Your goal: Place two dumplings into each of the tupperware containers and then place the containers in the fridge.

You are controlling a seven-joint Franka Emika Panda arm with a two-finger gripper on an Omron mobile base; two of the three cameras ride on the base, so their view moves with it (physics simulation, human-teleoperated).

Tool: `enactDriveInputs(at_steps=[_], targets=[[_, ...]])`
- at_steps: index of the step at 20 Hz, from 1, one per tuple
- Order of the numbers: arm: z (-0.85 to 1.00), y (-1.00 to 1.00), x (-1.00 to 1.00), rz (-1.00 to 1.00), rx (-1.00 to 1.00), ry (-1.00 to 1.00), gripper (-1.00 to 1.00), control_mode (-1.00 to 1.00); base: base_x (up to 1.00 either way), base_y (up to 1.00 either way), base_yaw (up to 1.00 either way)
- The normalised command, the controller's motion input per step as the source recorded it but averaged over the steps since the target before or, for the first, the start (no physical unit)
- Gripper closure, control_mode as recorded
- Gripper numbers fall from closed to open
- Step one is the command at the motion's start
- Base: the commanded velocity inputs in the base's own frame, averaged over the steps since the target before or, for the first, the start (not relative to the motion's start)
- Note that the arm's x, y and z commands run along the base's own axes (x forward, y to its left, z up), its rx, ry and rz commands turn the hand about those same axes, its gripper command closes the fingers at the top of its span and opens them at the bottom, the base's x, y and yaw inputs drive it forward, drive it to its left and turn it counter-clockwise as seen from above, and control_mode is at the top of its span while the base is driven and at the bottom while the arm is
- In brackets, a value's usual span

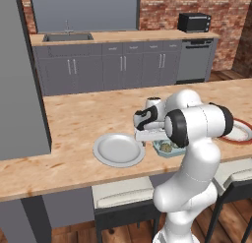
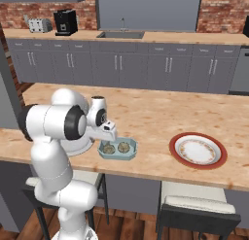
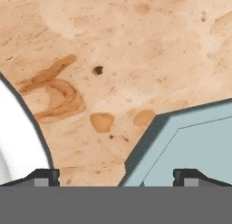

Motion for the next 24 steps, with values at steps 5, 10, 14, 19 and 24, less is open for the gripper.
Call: enactDriveInputs(at_steps=[5,10,14,19,24], targets=[[-0.14,0.02,-0.01,0.0,0.0,0.05,-1.0,-1.0,0.0,0.0,0.0],[-0.04,0.0,0.0,0.0,0.0,0.03,-1.0,-1.0,0.0,0.0,0.0],[0.0,0.0,0.0,0.0,0.0,0.02,1.0,-1.0,0.0,0.0,0.0],[0.0,0.0,0.0,0.0,0.0,0.0,1.0,-1.0,0.0,0.0,0.0],[0.02,-0.02,0.0,0.0,0.0,0.0,1.0,-1.0,0.0,0.0,0.0]])
